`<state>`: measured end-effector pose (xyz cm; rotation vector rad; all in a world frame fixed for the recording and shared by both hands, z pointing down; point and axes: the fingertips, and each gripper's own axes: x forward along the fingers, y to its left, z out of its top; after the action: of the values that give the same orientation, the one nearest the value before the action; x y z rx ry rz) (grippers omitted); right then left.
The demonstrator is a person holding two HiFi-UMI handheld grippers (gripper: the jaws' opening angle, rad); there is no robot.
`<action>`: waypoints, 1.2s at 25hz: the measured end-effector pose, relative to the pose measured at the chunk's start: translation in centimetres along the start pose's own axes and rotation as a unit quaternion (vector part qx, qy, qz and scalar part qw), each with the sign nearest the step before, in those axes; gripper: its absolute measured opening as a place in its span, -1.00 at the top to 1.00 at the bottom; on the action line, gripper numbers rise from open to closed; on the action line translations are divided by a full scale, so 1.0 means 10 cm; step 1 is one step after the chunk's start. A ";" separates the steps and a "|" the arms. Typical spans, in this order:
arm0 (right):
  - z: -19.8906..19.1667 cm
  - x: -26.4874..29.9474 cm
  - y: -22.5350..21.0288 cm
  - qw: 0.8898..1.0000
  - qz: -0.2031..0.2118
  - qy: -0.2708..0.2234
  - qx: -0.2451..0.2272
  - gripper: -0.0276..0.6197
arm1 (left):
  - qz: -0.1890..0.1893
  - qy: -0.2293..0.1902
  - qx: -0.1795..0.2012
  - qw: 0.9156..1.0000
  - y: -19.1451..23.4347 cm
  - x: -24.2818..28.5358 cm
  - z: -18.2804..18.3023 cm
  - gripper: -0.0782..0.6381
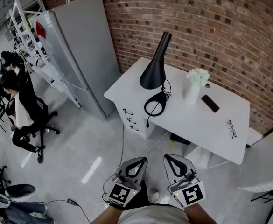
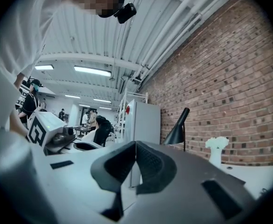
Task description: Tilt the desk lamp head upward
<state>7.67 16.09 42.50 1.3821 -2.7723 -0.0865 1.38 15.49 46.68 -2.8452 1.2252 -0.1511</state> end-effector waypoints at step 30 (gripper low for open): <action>-0.08 1.43 -0.58 1.000 -0.020 0.022 0.000 0.86 | -0.019 -0.016 -0.004 1.000 1.27 0.87 -0.03 0.76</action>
<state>3.73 1.12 43.06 1.4225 -2.7083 -0.0575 -1.93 0.43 46.63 -2.8674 1.1707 -0.1021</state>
